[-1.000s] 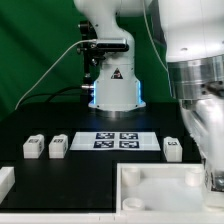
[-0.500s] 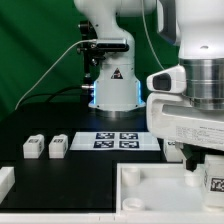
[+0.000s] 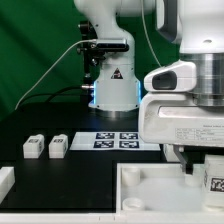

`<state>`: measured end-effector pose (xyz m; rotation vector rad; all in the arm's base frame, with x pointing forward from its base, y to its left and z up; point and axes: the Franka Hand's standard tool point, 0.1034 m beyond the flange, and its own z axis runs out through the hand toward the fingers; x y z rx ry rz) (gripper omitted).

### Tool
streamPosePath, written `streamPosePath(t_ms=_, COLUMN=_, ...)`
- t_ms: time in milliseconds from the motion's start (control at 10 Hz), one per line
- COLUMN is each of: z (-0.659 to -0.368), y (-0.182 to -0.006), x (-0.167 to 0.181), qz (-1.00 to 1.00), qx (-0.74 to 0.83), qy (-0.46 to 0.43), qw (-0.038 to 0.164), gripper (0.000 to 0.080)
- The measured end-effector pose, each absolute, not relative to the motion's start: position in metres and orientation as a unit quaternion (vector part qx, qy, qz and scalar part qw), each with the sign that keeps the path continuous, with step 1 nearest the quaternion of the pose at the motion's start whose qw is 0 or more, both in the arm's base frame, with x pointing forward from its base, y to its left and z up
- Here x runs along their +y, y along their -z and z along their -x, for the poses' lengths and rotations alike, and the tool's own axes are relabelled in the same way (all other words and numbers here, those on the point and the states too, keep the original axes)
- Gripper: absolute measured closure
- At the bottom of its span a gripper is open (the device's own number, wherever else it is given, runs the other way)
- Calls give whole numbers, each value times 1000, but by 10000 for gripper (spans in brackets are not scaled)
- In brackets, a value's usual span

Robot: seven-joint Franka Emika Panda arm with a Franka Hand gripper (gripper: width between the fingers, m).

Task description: Assemble one leg

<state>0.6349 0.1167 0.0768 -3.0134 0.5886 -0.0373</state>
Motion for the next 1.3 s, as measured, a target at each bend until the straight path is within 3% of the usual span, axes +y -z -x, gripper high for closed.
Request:
streamPosePath(t_ms=100, z=-635, y=-77, x=118, qz=970, qx=240, qy=9, qw=38, gripper=375)
streamPosePath(t_ms=200, z=-634, y=-77, x=117, qz=962, qx=271, qy=8, qw=39, gripper=506)
streamPosePath(t_ms=500, z=-635, y=-76, x=114, qz=850, qx=524, qy=-16, qw=53, gripper=506)
streamPosePath(t_ms=700, z=-632, y=-73, x=111, qz=721, qx=687, qy=-38, qw=81, gripper=506)
streamPosePath(t_ms=1200, z=-630, y=-73, x=112, qz=722, qx=686, qy=-40, qw=85, gripper=505)
streamPosePath(t_ms=1300, z=-629, y=-72, x=118, qz=744, qx=662, qy=-39, qw=87, gripper=320)
